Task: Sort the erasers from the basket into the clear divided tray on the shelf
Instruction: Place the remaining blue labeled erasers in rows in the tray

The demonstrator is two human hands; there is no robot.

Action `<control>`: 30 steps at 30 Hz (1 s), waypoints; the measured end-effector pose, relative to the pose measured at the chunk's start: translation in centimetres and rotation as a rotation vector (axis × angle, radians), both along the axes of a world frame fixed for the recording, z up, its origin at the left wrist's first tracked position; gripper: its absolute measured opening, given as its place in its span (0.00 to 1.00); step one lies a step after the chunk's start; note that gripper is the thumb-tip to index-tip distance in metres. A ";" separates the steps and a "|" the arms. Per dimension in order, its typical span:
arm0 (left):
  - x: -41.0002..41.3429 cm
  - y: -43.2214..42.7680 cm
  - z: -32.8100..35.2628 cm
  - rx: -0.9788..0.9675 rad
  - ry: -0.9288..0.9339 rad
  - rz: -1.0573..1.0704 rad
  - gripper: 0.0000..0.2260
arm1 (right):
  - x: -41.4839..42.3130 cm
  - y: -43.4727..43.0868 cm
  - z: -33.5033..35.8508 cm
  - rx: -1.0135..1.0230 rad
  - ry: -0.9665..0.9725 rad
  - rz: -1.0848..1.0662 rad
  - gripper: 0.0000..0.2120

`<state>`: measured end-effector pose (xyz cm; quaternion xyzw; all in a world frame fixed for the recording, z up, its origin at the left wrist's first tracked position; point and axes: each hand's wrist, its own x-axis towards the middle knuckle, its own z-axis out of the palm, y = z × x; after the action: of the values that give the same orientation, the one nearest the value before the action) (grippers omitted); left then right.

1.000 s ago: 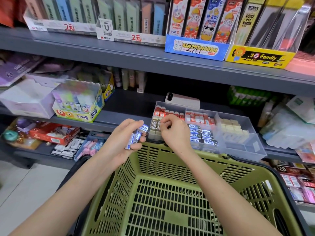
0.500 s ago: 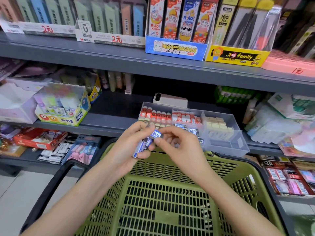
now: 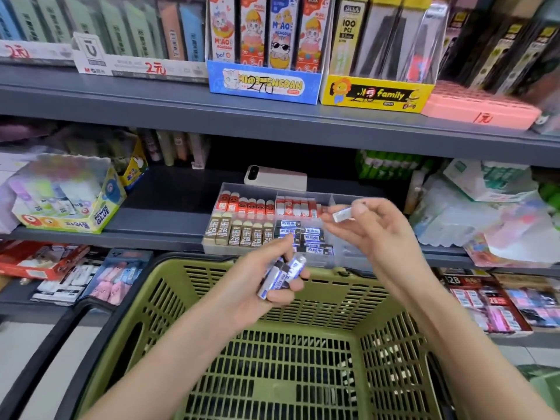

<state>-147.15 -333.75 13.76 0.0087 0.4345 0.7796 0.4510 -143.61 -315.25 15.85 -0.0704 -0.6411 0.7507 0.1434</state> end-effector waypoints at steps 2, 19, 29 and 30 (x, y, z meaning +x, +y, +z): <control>-0.3 -0.7 -0.3 -0.030 -0.024 0.071 0.07 | -1.2 1.4 0.4 0.137 -0.076 0.006 0.05; -1.0 -1.4 -1.9 -0.238 -0.015 0.184 0.09 | -7.5 1.8 -2.3 1.498 -0.391 0.193 0.16; -1.3 -1.6 -1.9 -0.206 -0.075 0.205 0.08 | -6.0 2.6 -3.1 1.771 -0.161 0.009 0.16; -1.3 -1.5 -1.8 -0.199 -0.082 0.207 0.09 | -5.8 2.5 -3.2 1.755 -0.160 0.024 0.15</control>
<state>-148.43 -335.23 11.96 -0.1126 0.4894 0.7746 0.3844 -149.43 -312.74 12.68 0.0195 -0.9954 -0.0185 0.0925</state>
